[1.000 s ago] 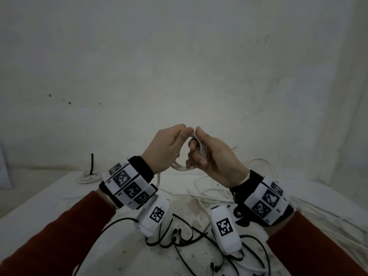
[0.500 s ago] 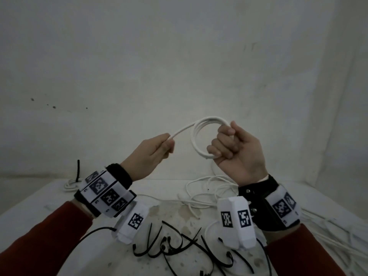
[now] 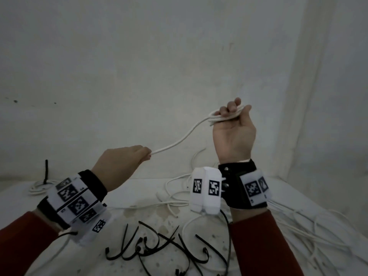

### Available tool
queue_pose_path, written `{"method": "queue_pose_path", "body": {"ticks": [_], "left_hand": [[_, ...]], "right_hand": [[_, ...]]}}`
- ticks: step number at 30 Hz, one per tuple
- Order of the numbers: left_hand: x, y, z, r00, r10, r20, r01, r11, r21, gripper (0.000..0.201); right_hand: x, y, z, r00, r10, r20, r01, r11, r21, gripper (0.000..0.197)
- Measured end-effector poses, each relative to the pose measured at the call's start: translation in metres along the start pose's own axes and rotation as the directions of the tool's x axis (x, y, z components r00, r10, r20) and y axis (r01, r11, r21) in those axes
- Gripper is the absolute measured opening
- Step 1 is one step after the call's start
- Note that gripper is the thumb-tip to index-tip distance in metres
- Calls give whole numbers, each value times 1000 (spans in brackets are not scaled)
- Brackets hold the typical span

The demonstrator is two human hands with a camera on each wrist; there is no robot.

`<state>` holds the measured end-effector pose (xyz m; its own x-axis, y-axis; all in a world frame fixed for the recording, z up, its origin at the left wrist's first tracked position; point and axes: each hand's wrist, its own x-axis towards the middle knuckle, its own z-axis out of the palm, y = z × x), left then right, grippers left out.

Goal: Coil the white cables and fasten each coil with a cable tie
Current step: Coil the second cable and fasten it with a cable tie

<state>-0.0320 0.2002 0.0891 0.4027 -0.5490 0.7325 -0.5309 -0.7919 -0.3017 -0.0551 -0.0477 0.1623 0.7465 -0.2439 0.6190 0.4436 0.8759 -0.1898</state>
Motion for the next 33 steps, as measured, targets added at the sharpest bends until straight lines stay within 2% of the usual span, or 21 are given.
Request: {"method": "queue_pose_path", "body": {"ticks": [2,4,6,8,9,11,13,14,15,16,18,21,24,26,28,30,33], "left_hand": [[2,3,-5,995,102,14,-102,994,38,27],[4,6,-9,984,176,33,-178,982,57,22],[5,9,-14,970,233,61,-237,970,59,19],[5,12,-21,954,288,79,-292,955,47,21],[6,13,-25,946,318,69,-321,946,40,21],[6,11,-31,932,359,48,-361,932,37,10],[5,7,-37,926,376,29,-377,925,39,11],[5,3,-41,927,373,26,-374,926,46,8],[6,0,-45,931,365,20,-365,929,59,9],[7,-5,-49,939,344,18,-344,936,67,12],[9,-15,-53,958,287,-5,-286,957,55,24],[12,-22,-51,974,219,-48,-220,976,-4,42],[19,-21,-46,975,194,-109,-199,979,-37,44],[24,-16,-43,976,153,-153,-167,982,-85,34],[30,-10,-41,983,66,-170,-107,963,-247,26],[36,-6,-39,989,-12,-144,-48,912,-408,30],[41,-5,-35,993,-77,-95,21,872,-489,27]], "right_hand": [[4,9,2,998,-57,12,58,984,-167,28],[6,19,3,990,-129,52,139,915,-379,23],[5,31,1,975,-162,152,220,788,-574,16],[2,41,-3,952,-119,281,289,648,-704,10],[1,45,-7,937,-76,342,326,549,-770,6],[-5,50,-18,899,48,436,410,258,-875,5],[-11,52,-30,836,246,491,513,-30,-858,12],[-15,52,-34,797,358,486,557,-126,-821,16],[-19,50,-36,759,460,461,588,-178,-789,16],[-23,49,-38,725,544,421,596,-190,-780,14],[-32,43,-39,676,652,343,550,-138,-824,18],[-43,38,-36,647,719,254,383,-19,-924,32],[-50,39,-30,648,736,196,143,135,-980,53],[-51,41,-25,681,713,165,-12,236,-972,60],[-50,42,-22,701,702,124,-215,374,-902,60],[-49,42,-18,681,723,117,-421,517,-745,59],[-47,40,-9,686,715,136,-585,653,-481,54]]}}
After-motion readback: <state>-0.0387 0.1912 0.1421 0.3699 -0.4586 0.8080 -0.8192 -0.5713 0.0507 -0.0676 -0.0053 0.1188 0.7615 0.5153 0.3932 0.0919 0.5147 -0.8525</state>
